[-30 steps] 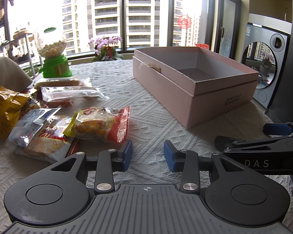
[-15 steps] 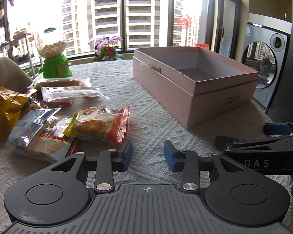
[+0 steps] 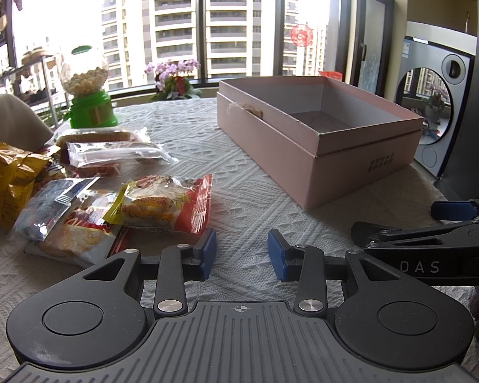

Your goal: Organize snacks

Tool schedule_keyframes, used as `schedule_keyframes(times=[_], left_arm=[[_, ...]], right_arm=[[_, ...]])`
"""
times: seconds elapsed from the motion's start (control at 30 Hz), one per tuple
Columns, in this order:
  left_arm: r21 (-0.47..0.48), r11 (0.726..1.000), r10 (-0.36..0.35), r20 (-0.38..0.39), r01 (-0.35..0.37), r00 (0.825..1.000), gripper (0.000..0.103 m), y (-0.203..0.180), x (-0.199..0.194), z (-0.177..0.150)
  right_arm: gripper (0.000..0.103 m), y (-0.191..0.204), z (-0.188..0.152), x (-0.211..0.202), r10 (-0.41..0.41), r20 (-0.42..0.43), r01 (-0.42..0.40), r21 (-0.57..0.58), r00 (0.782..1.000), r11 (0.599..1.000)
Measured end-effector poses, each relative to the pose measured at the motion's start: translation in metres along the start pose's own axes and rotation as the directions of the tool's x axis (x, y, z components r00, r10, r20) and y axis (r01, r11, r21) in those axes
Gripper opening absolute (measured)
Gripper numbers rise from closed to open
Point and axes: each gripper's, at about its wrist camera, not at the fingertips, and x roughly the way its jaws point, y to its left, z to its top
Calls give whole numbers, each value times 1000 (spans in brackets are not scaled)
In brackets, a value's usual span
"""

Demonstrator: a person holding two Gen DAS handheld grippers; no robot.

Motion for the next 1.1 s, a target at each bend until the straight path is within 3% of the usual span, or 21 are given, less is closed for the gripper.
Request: schedule_keyframes(times=[0.17,0.23,0.33,0.5,0.57,0.63,0.7,0.83,0.93,0.97,1.03,1.1], left_arm=[[-49,998,-40,4,40,999,40,11,-4,-1],[-91,994,-64,-3,63,998,38,24,-12,-3],[-135,990,-36,17,38,999,38,51,-36,-1],[-262,965,-17,19,21,1000,37,114,-60,8],[-303,953,-1,2,2,1000,37,135,-62,8],[-336,941,41,-19,-45,999,36,153,-64,7],[-366,929,60,-10,-59,998,36,172,-68,5],[-406,913,43,29,-27,999,36,200,-64,10],[-423,906,48,45,-24,998,36,215,-50,19],[-433,902,30,51,-5,998,36,218,-43,23],[-428,904,5,58,20,998,36,220,-29,31],[-395,919,17,18,-9,1000,36,215,-13,38]], right_arm=[[103,-3,4,-2,13,-11,-13,-7,1000,1000],[103,-5,13,0,46,-82,-48,-23,996,999],[103,-6,21,3,51,-162,-59,-44,986,997],[103,2,31,10,110,-205,-134,-103,973,986],[102,13,42,11,202,-182,-227,-125,962,966],[102,28,53,14,250,-124,-265,-133,960,955],[103,46,66,25,262,-127,-276,-104,957,956],[102,88,85,50,405,-168,-419,-56,899,906],[102,120,96,62,454,-167,-467,-48,875,883],[102,132,96,67,440,-169,-456,-70,882,887],[86,149,95,73,402,-190,-428,-125,896,895],[82,151,88,66,394,-186,-423,-161,900,892]])
